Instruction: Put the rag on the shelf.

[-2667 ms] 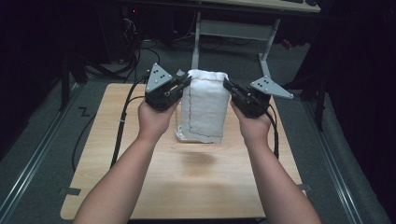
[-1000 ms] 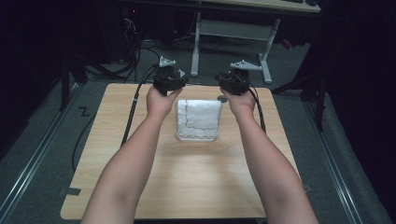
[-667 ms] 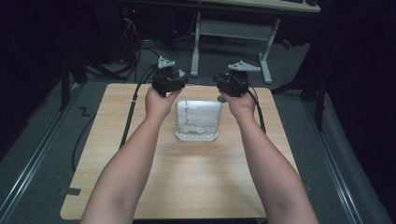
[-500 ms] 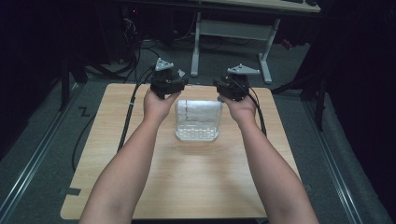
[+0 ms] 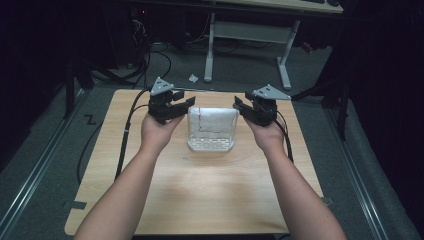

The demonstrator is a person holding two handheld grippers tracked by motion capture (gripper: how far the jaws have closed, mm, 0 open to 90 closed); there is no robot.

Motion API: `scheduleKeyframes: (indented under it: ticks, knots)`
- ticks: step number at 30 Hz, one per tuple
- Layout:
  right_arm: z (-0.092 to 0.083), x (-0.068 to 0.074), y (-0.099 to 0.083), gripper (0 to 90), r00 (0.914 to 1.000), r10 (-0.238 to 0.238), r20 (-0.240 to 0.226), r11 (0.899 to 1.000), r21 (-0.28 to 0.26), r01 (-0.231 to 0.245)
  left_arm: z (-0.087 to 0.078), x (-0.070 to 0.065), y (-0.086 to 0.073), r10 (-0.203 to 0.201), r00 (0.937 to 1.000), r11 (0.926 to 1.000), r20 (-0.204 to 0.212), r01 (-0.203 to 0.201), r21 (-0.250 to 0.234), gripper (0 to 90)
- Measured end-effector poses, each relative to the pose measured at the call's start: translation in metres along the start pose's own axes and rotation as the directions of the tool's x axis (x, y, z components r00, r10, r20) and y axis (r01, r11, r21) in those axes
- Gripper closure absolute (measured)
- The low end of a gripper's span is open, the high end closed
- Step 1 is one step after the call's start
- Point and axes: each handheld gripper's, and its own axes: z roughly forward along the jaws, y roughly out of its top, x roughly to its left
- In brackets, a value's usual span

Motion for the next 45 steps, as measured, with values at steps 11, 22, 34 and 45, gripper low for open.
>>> scheduleKeyframes:
  ticks: [11,22,34,45]
  knots:
    - [-0.038,0.012,-0.027,46.7,0.9996,-0.013,-0.024,1.0,-0.011,0.013,-0.044,-0.012,-0.035,0.049,0.9979,0.9987,-0.042,-0.049,-0.016,50.4]
    - [-0.063,0.026,-0.054,45.1,0.9971,-0.019,-0.074,1.0,-0.004,0.018,-0.065,-0.024,-0.079,0.071,0.9975,0.9974,-0.009,-0.071,0.013,50.0]
    - [-0.06,0.045,-0.111,44.3,0.9943,-0.031,-0.102,0.994,0.101,0.042,-0.064,-0.034,-0.155,0.035,0.9976,0.9822,0.059,-0.046,0.182,49.0]
    - [-0.065,0.08,-0.18,43.3,0.9881,-0.033,-0.15,0.978,0.198,0.063,-0.066,-0.051,-0.219,-0.027,0.9897,0.9481,0.14,-0.019,0.318,48.0]
